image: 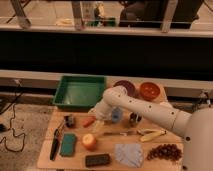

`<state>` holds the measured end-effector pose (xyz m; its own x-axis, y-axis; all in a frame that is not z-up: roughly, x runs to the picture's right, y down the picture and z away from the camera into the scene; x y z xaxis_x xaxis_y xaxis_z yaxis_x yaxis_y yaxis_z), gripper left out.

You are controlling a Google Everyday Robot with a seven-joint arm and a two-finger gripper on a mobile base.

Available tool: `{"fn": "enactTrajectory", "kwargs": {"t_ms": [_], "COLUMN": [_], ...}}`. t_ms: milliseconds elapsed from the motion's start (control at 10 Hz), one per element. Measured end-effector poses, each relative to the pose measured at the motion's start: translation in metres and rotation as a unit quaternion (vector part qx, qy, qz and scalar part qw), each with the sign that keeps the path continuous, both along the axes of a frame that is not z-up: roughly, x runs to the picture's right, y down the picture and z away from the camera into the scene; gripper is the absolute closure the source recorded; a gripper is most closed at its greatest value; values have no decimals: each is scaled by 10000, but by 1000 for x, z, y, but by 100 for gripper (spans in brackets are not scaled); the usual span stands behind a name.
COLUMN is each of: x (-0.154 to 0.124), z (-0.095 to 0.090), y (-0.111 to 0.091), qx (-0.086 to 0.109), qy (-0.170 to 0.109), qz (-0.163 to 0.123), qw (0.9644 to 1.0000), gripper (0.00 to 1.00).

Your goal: Place pepper in paper cup

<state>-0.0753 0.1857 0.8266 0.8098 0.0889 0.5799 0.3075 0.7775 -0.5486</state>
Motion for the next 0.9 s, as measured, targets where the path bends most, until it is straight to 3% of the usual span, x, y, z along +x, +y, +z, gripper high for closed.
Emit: {"fn": "enactTrajectory", "kwargs": {"t_ms": [900], "x": [-8], "z": [7], "y": [6], "qx": [-41], "qy": [-16], "qz": [-107], "qw": [9999], "gripper": [40]}}
